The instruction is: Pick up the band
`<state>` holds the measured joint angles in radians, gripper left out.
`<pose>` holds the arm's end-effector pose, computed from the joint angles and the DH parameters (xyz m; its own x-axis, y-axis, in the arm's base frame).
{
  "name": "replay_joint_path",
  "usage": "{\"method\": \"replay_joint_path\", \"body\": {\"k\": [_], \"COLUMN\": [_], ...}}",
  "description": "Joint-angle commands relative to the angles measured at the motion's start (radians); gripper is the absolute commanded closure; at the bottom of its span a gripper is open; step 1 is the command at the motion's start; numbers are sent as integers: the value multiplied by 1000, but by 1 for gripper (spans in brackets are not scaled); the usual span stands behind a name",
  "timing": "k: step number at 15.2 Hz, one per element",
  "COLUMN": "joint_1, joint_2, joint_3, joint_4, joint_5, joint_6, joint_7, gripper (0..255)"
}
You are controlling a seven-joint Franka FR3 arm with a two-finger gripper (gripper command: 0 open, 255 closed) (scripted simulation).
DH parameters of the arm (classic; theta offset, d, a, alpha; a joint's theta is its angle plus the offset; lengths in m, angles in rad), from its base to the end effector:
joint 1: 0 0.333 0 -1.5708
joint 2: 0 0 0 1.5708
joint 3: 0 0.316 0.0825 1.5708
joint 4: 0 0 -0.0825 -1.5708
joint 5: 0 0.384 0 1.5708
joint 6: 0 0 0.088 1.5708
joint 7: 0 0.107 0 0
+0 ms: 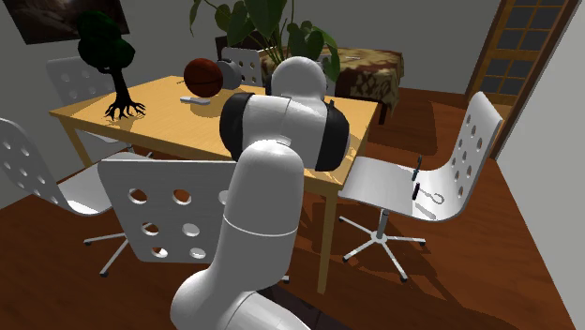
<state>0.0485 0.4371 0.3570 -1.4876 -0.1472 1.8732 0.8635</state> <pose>0.6403 0.2236 0.4319 0.9038 -0.4274 -0.0220 -0.4272 -0.9041 0.0118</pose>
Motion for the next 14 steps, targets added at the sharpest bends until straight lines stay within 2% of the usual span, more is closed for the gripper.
{"method": "replay_joint_path", "body": {"k": [1,2,3,12,14], "joint_1": [1,1,0,1,1], "joint_2": [5,5,5,5,0], "joint_3": [-1,-1,-1,-1,0], "joint_4": [-9,-9,-9,-9,10], "joint_5": [-2,-2,-2,-2,0], "joint_6": [15,15,14,15,-10], "joint_7": [2,2,1,2,0], "gripper": [0,0,255,255,255]}}
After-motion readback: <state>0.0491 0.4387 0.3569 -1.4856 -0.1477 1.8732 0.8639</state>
